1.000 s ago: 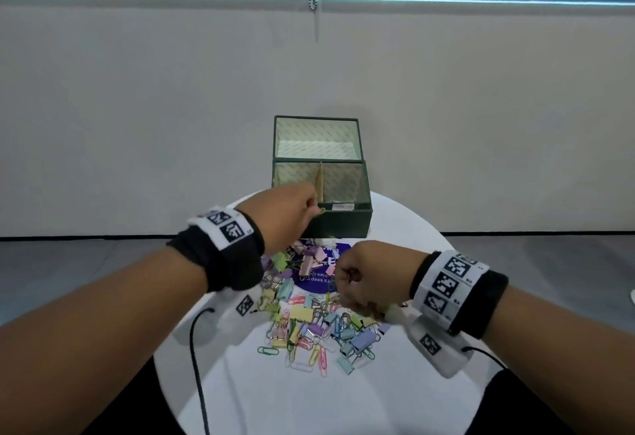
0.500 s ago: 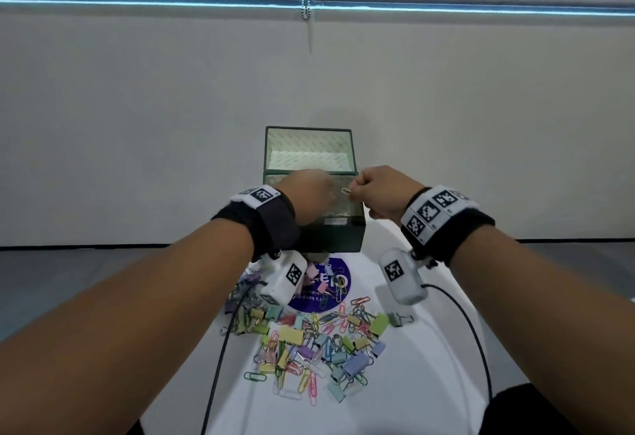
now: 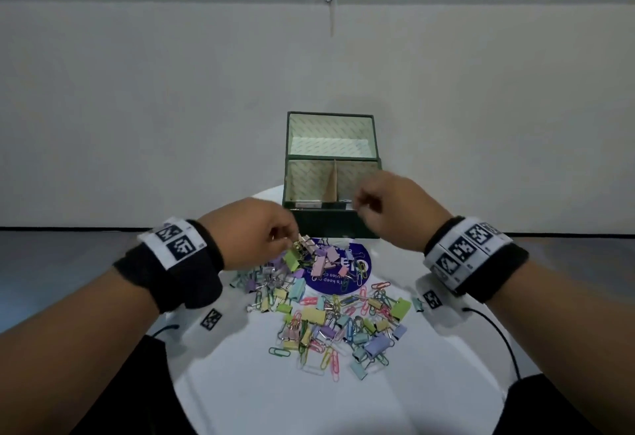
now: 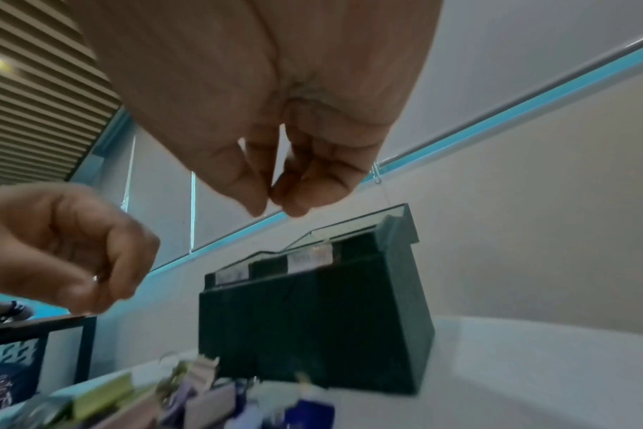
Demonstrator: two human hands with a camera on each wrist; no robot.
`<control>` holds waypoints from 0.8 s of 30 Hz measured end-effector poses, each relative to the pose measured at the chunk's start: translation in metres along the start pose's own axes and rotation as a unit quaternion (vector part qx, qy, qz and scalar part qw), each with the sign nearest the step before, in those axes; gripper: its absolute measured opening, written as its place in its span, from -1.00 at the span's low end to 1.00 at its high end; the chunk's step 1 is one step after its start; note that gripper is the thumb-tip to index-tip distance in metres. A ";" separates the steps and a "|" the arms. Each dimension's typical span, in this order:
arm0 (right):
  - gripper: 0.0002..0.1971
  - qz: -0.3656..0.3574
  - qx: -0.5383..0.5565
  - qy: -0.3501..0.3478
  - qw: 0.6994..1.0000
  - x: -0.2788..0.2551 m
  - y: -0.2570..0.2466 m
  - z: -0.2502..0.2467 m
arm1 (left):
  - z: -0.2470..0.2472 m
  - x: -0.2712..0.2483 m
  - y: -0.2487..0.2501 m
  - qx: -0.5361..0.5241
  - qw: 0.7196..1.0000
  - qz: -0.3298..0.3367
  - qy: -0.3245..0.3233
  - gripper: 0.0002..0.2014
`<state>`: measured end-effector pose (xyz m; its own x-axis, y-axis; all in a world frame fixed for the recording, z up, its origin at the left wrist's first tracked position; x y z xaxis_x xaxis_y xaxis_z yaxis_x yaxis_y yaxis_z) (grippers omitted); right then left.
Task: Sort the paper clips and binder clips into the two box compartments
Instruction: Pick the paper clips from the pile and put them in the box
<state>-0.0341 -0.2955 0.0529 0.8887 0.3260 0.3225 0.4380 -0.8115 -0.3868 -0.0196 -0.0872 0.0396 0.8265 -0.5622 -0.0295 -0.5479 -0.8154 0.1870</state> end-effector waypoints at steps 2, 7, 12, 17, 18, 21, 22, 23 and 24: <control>-0.88 0.012 -0.015 -0.120 0.993 -0.017 0.004 0.020 | 0.018 -0.005 -0.013 0.083 0.996 -0.019 -0.033 -0.82; -0.69 0.064 -0.038 -0.248 0.966 -0.039 0.017 0.047 | 0.031 -0.002 -0.029 0.104 0.992 -0.071 -0.025 -0.72; -0.68 0.068 -0.021 -0.246 0.967 -0.041 0.018 0.055 | 0.040 0.007 -0.040 0.120 0.985 -0.121 -0.041 -0.54; -0.93 0.055 -0.013 -0.237 0.970 -0.042 0.017 0.059 | 0.046 0.009 -0.049 0.115 0.982 -0.142 -0.053 -0.53; -0.95 0.055 -0.019 -0.233 0.971 -0.042 0.017 0.059 | 0.048 0.009 -0.048 0.111 0.983 -0.136 -0.057 -0.54; -0.95 0.064 -0.027 -0.225 0.972 -0.043 0.017 0.057 | 0.050 0.009 -0.046 0.094 0.986 -0.125 -0.058 -0.56; -0.96 0.069 -0.024 -0.223 0.972 -0.043 0.017 0.057 | 0.049 0.009 -0.045 0.088 0.987 -0.124 -0.057 -0.58; -0.95 0.072 -0.021 -0.223 0.972 -0.044 0.016 0.057 | 0.048 0.009 -0.044 0.082 0.988 -0.121 -0.054 -0.60; -0.92 0.074 -0.019 -0.227 0.971 -0.045 0.016 0.057 | 0.047 0.008 -0.041 0.077 0.989 -0.119 -0.053 -0.64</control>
<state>-0.0587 -0.2956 -0.0172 0.9134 0.3781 -0.1507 0.3038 -0.8797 -0.3657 0.0039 -0.0647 -0.0148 0.9208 -0.3564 -0.1584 -0.3592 -0.9332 0.0117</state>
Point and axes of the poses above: each hand's wrist, its own x-axis towards the middle knuckle, its own z-axis out of the palm, y = z × x, the point moved 6 cm from there along x, towards the middle knuckle, and after that the axes turned 6 degrees about -z, right-handed, at the moved point
